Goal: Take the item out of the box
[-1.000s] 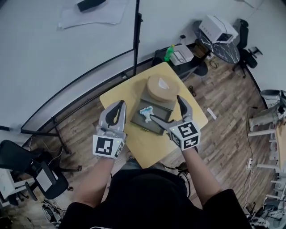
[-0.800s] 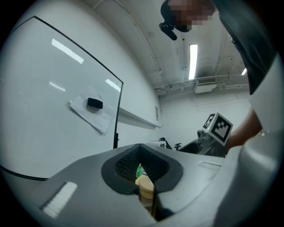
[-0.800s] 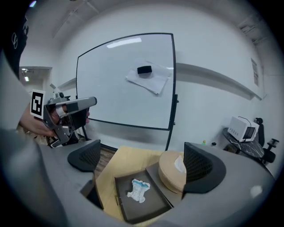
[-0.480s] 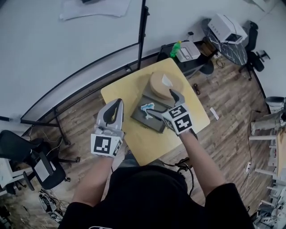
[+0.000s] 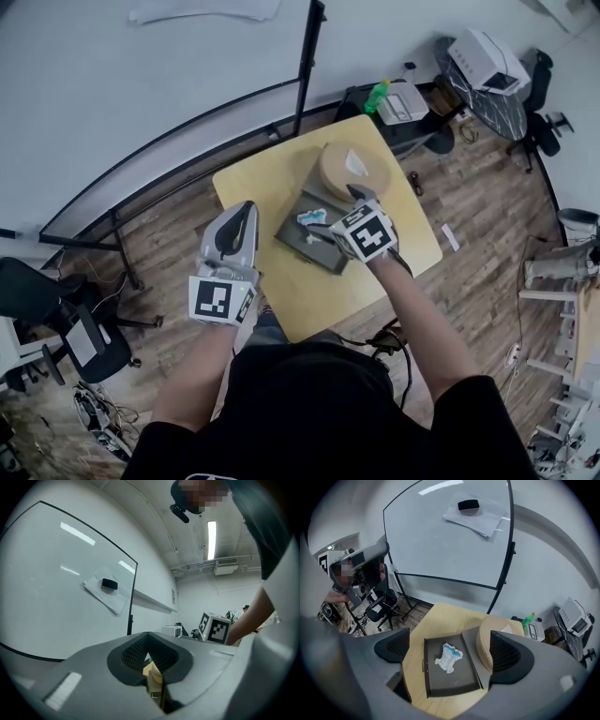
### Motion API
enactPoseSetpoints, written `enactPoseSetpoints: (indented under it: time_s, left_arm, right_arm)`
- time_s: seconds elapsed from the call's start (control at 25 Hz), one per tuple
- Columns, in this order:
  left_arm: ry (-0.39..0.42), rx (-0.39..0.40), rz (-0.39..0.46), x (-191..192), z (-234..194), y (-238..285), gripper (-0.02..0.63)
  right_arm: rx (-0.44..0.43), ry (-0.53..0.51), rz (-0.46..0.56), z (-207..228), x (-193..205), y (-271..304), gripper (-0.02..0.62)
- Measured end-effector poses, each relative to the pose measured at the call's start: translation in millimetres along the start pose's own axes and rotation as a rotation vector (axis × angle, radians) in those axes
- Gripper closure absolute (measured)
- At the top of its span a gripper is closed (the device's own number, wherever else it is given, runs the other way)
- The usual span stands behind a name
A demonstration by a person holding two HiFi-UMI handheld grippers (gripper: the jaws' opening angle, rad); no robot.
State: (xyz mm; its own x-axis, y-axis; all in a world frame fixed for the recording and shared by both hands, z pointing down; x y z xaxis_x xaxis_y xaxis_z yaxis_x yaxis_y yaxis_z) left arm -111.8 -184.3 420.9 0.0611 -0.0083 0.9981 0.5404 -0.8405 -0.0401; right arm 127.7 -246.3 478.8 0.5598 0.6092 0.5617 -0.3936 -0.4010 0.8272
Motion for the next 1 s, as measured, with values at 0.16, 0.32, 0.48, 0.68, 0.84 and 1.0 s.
enactPoseSetpoints:
  time_s: [0.16,0.32,0.48,0.68,0.84,1.0]
  left_arm:
    - [-0.009,-0.01,-0.012,4.1,0.8,0.2,0.606]
    - [-0.013,-0.018,-0.017,8.0,-1.1,0.8,0.606]
    - [-0.018,-0.023,-0.029,13.3,-4.4,0.2,0.606]
    - [-0.011,-0.02,-0.043,19.1,-7.5,3.9,0.606]
    - [-0.016,-0.02,-0.051,25.4,-8.9,5.3,0.606]
    - [-0.024,-0.019,-0.065,30.4,-6.8,6.3,0.606]
  right_arm:
    - [-0.031,0.007,-0.093,6.4,3.0,14.4,0.048]
    - [-0.102,0.016,-0.152,3.6,3.0,30.6,0.049]
    - [-0.152,0.048,-0.213,2.7,7.8,50.2,0.049]
    - [-0.184,0.096,-0.3,7.1,16.5,79.2,0.049]
    - [-0.171,0.157,-0.359,15.0,26.6,101.6,0.061]
    - [-0.162,0.222,-0.424,23.9,45.7,122.3,0.074]
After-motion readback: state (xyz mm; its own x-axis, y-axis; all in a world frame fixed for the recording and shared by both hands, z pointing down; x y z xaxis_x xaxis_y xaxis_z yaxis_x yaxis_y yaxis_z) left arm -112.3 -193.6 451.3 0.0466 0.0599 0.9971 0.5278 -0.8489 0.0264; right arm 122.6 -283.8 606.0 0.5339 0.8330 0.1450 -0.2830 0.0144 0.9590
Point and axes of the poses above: the fingertips, and each gripper's own axes: y forward along the fingers, z to its right, x out of its underside, the point moved 10 cm from there along -y, backward along the fingers, and after that the axes turned 1 degree about -z, right-handed, at the moved point
